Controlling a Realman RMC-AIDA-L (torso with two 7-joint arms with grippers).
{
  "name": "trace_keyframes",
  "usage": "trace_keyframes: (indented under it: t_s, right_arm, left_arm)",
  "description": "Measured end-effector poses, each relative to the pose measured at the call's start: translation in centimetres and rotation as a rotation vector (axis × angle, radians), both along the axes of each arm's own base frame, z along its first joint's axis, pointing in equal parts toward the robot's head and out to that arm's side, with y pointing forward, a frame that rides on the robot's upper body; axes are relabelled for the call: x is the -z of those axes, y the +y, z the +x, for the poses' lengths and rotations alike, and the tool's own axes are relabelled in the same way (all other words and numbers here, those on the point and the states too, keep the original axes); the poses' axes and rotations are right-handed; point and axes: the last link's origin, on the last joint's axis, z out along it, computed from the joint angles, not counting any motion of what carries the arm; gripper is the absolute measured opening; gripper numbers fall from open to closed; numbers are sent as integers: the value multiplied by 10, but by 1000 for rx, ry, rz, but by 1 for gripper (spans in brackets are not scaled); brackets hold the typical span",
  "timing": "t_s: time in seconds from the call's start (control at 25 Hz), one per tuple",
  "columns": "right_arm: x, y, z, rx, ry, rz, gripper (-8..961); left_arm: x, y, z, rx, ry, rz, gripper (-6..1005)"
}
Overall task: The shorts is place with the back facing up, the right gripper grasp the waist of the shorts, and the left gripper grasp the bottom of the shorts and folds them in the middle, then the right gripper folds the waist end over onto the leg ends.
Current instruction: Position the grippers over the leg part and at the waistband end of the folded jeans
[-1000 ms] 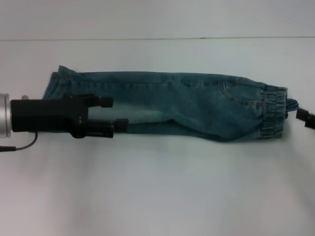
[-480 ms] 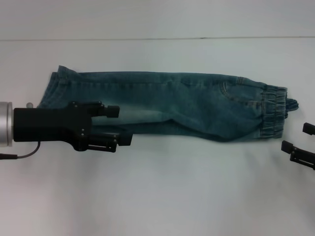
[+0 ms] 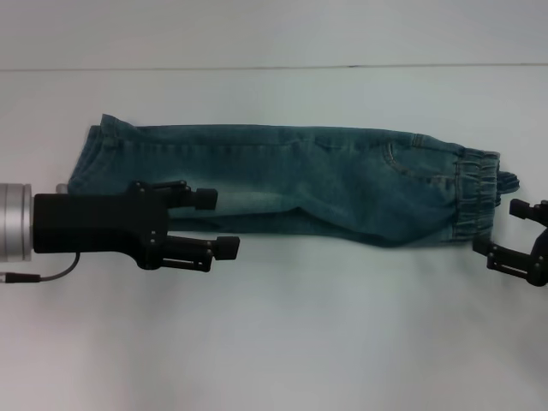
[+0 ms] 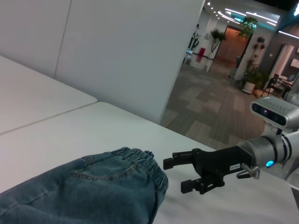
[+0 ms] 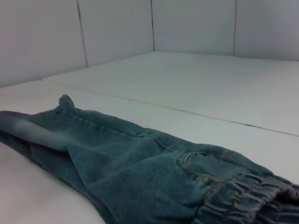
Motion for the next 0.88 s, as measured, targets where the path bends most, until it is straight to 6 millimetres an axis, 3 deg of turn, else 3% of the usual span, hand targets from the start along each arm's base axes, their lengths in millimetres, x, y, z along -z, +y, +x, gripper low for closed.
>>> trace_keyframes:
  t_s: [0.36, 0.8, 0.88]
  right_arm:
    - [13, 17, -3, 13, -54, -62, 860]
    - [22, 11, -5, -68, -101, -94, 847]
    - [22, 11, -4, -74, -106, -90, 772]
  left_arm:
    - [1, 2, 4, -16, -13, -9, 922]
    - [4, 4, 9, -5, -21, -8, 921]
    - [5, 4, 10, -5, -22, -9, 921]
